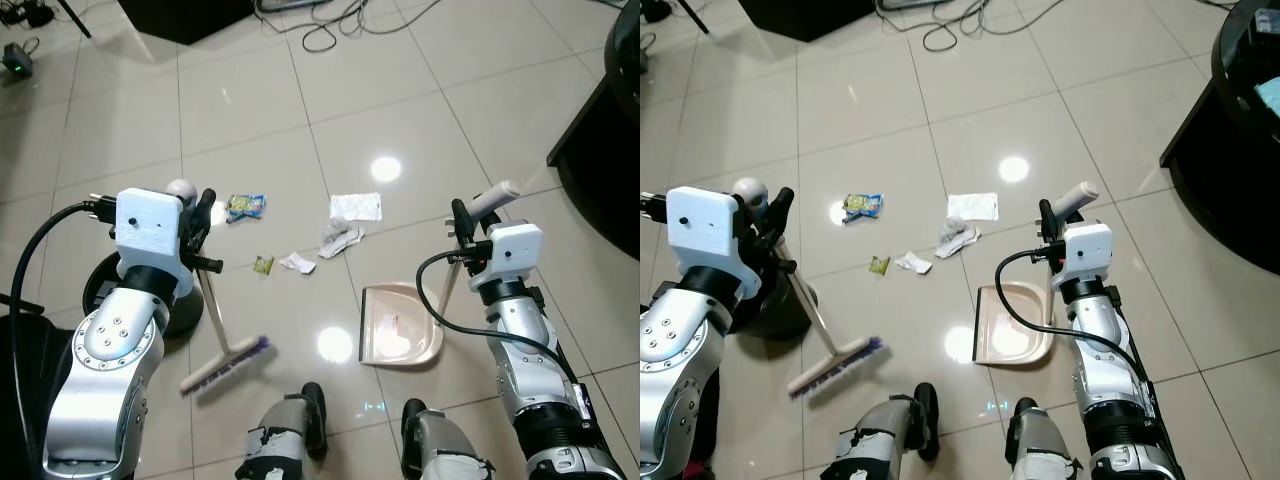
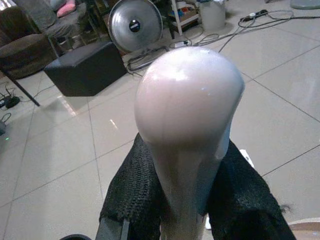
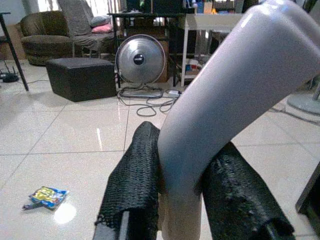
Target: Sweep floor
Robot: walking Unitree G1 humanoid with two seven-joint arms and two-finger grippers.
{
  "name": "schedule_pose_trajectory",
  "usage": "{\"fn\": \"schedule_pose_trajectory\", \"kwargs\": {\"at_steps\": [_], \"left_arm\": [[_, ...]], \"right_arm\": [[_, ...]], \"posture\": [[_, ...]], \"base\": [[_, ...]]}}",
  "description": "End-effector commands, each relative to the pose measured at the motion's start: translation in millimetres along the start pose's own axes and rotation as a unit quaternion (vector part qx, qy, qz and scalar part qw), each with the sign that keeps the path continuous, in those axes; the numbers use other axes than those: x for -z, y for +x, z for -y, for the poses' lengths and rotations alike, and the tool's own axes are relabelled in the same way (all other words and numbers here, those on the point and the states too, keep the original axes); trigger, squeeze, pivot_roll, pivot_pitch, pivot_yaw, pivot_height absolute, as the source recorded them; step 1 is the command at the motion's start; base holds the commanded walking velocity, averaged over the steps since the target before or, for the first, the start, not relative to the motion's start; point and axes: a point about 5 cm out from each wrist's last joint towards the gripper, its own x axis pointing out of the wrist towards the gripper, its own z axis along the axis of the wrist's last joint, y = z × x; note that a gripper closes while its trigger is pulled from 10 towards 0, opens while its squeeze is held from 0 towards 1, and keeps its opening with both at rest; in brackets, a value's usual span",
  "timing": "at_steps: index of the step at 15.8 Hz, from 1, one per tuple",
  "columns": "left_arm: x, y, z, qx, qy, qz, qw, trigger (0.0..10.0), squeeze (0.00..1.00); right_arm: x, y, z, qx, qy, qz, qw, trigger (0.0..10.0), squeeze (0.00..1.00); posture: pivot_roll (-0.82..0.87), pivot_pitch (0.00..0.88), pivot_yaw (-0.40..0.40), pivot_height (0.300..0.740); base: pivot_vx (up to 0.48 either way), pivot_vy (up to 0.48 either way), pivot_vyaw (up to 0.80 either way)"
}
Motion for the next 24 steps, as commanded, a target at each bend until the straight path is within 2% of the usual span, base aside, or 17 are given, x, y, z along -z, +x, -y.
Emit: {"fn": "schedule_pose_trajectory", "kwargs": {"at_steps": [1,4,9,12,13,14,19,24], "left_arm": [[-3,-4.0,-2.3,-0.009,0.005,0.005,1.0,10.0,0.0],[-4,0.8,8.6,0.0,-0.006,0.011,1.0,10.0,0.0],[-7,7.5,12.1,-0.007,-0.021,0.026,0.999,10.0,0.0],[-8,12.4,21.2,0.011,-0.035,0.033,0.999,10.0,0.0],[-9,14.2,25.8,0.021,-0.041,0.036,0.998,10.0,0.0],[-9,15.9,29.8,0.032,-0.044,0.035,0.998,10.0,0.0],[-7,19.9,43.0,0.073,-0.052,0.033,0.995,10.0,0.0],[-4,20.2,46.6,0.081,-0.051,0.029,0.995,10.0,0.0]], "right_arm": [[11,-11.0,-4.9,-0.012,-0.004,-0.023,1.0,10.0,1.0],[15,-14.6,-4.2,-0.017,-0.007,-0.023,1.0,10.0,1.0],[17,-21.9,-4.6,-0.026,-0.013,-0.024,0.999,10.0,1.0],[19,-29.8,-8.8,-0.03,-0.016,-0.026,0.999,10.0,1.0],[20,-31.9,-9.1,-0.029,-0.018,-0.032,0.999,10.0,0.17],[22,-33.6,-9.1,-0.025,-0.022,-0.039,0.999,10.0,0.0],[30,-40.8,2.8,0.021,-0.052,-0.07,0.996,10.0,0.0],[33,-44.7,10.2,0.029,-0.078,-0.086,0.993,10.0,0.0]], "posture": [[0.2,0.348,0.153,0.74],[0.18,0.325,0.144,0.74],[0.16,0.275,0.123,0.74],[0.14,0.249,0.123,0.74],[0.14,0.246,0.123,0.74],[0.14,0.243,0.127,0.74],[0.13,0.235,0.146,0.74],[0.13,0.242,0.139,0.74]], "base": [[0.0,0.0,0.0],[0.0,0.0,0.0],[0.0,0.0,0.0],[0.0,0.0,0.0],[0.0,0.0,0.0],[0.0,0.0,0.0],[0.0,0.0,0.0],[0.0,0.0,0.0]]}}
